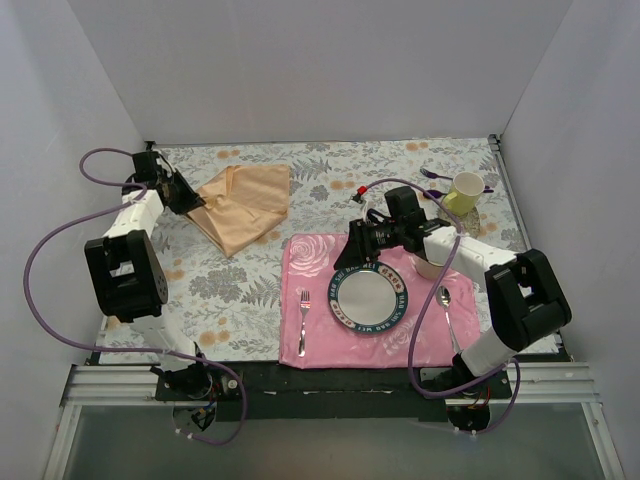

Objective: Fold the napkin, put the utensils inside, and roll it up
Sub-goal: Fold the napkin

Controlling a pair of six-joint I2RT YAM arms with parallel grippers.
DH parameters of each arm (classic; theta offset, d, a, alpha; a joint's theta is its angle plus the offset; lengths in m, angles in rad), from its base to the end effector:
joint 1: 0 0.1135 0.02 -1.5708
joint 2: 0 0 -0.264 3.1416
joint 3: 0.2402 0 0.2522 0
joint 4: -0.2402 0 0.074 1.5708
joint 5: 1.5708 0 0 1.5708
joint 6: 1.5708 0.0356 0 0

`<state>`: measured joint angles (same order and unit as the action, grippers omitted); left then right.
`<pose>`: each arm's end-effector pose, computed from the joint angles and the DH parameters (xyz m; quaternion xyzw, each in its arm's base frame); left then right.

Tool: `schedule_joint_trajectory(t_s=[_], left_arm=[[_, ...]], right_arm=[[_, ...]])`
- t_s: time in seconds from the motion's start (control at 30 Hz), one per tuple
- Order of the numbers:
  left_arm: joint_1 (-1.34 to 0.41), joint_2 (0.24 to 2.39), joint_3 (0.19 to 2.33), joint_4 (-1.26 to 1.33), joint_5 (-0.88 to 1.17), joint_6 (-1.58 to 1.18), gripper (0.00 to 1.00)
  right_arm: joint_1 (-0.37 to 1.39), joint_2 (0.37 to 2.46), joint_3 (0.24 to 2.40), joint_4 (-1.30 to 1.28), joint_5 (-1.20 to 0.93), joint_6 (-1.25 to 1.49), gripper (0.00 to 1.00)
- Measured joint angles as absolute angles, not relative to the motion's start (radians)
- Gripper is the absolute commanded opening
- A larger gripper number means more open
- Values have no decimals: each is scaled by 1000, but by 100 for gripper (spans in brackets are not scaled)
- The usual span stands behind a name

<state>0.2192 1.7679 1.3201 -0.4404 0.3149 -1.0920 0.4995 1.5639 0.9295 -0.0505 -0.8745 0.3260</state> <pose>0.3797 0.0733 0.2367 -0.5258 0.7697 -0.2736 0.2371 0.2731 0.1801 0.2194 -0.2517 0.7997 0.5062 0.2022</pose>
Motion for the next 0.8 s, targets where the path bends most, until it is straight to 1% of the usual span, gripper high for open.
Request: schedule_joint_trajectory(t_s=[0.47, 0.8], left_arm=[[297, 1816, 1327, -373, 327, -1135, 0], [313, 1885, 1337, -346, 331, -1150, 0]], right_arm=[[500, 1587, 935, -52, -875, 326, 43], [500, 1587, 939, -51, -875, 334, 43]])
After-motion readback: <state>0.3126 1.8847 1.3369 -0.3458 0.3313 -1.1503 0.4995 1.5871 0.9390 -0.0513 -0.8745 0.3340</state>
